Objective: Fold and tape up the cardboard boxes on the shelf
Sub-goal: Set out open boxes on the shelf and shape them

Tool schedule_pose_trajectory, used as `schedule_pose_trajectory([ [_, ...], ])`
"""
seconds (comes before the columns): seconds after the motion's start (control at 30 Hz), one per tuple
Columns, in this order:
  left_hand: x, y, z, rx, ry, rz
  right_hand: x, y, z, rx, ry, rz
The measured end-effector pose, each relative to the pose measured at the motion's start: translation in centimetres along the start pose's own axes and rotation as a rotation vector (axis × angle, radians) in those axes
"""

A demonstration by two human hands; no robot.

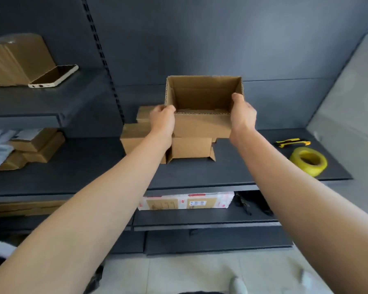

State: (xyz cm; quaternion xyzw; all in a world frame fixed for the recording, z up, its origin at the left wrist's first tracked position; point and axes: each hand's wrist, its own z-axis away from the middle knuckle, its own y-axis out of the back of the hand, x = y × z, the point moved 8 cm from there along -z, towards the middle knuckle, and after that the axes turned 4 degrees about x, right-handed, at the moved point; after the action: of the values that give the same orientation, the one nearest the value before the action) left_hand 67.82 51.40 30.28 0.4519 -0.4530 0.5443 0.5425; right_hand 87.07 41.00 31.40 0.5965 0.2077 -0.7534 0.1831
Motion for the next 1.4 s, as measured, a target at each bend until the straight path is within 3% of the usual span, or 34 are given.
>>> schedule_pose_trajectory([
  [0.27,-2.6,-15.3,0.6,-0.245,0.055,-0.092,-2.4,10.4,-9.9,0.190,0.043,0.025],
  [0.57,-8.3,-24.4,-4.1,-0.294,0.237,-0.098,2.7,11.2,-22.7,0.001,-0.172,0.173],
  [0.77,-11.3,-26.4,-7.1,-0.242,0.311,-0.146,5.6,9.7,-27.4,-0.081,-0.232,0.225],
  [1.17,-13.1,-28.3,-9.1,-0.166,0.291,-0.094,8.2,9.5,-30.5,-0.057,-0.258,0.195],
  [1.27,-12.4,-27.7,-8.7,-0.168,0.235,-0.148,7.5,10.2,-30.2,0.027,-0.192,0.195],
  [1.4,-9.6,-24.0,-8.8,-0.011,0.061,-0.239,4.3,10.2,-28.5,0.125,0.025,0.285],
])
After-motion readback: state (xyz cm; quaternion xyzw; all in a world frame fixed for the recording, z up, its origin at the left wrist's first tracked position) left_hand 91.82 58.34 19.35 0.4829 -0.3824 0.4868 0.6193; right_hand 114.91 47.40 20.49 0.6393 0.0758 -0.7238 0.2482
